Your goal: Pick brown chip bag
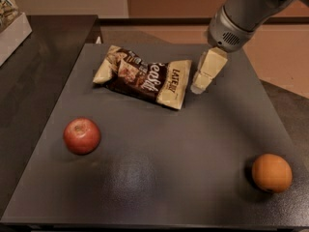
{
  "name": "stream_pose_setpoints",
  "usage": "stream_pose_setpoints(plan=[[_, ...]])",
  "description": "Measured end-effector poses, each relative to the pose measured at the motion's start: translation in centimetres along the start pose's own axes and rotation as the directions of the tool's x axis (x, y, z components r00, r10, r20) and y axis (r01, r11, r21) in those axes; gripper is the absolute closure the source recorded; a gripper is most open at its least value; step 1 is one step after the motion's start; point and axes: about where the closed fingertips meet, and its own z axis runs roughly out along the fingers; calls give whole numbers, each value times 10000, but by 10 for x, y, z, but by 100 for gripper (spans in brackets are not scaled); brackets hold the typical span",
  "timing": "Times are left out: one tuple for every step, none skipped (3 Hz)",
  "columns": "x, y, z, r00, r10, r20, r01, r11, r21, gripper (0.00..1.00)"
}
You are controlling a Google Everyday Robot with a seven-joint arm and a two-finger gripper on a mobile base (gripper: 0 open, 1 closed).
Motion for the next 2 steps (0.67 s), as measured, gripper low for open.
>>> stream_pose_setpoints(plan=[[-26,-10,26,9995,-245,210,255,9986,-468,0],[-53,-15,53,9980,-442,460,484,9944,-942,0]])
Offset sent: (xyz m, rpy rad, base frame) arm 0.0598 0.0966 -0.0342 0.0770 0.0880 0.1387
